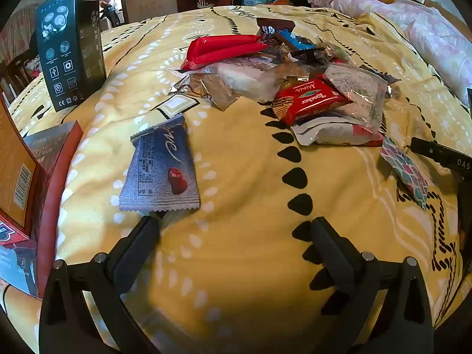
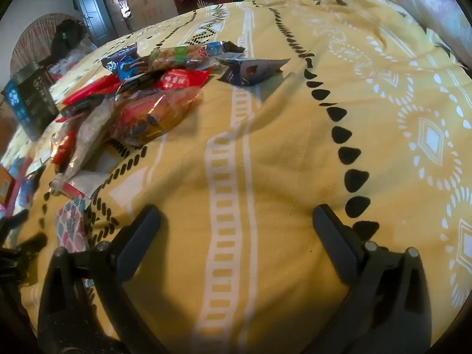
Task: Organize snacks
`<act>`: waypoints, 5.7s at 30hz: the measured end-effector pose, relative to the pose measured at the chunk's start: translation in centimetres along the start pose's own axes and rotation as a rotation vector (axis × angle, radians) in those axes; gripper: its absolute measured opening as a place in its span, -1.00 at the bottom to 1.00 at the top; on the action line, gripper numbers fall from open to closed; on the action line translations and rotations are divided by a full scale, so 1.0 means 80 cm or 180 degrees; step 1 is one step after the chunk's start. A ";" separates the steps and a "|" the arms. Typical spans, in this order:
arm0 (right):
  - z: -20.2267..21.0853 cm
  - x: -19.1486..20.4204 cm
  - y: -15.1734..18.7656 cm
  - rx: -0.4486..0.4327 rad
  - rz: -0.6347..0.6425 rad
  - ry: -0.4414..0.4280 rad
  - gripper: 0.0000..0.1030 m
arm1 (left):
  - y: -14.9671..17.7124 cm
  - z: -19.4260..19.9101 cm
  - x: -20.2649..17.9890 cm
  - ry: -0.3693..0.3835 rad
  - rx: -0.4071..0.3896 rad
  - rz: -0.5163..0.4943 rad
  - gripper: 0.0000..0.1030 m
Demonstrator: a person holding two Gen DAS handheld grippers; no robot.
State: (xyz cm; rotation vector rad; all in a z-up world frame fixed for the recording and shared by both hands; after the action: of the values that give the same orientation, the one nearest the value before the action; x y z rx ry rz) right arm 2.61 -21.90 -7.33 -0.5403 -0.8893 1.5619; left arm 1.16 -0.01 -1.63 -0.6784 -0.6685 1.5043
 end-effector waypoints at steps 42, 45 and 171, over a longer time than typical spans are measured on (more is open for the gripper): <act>-0.002 0.001 0.001 0.0007 -0.0035 -0.0028 1.00 | 0.000 0.000 0.000 0.0005 -0.0002 0.0006 1.00; -0.002 0.000 0.001 0.0007 -0.0035 -0.0028 1.00 | 0.000 0.000 0.000 0.0005 -0.0001 0.0006 1.00; -0.183 0.370 -0.222 0.0215 0.2304 -0.1583 -0.69 | 0.015 0.027 0.025 0.0463 -0.0203 0.0477 1.00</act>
State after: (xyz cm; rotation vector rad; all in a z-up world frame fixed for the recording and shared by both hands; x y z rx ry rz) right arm 18.97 10.50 2.02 -0.4523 -1.0668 2.4476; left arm -1.36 1.94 -1.16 -0.8945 -0.5665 1.5587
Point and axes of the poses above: each gripper's, at about its wrist camera, not at the fingertips, and z roughly against the way its jaws point, x to its left, y to its underside, the point moved 2 cm from there along -z, roughly the way its jaws point, and after that the axes turned 14 degrees about -x, right-handed, at the moved point
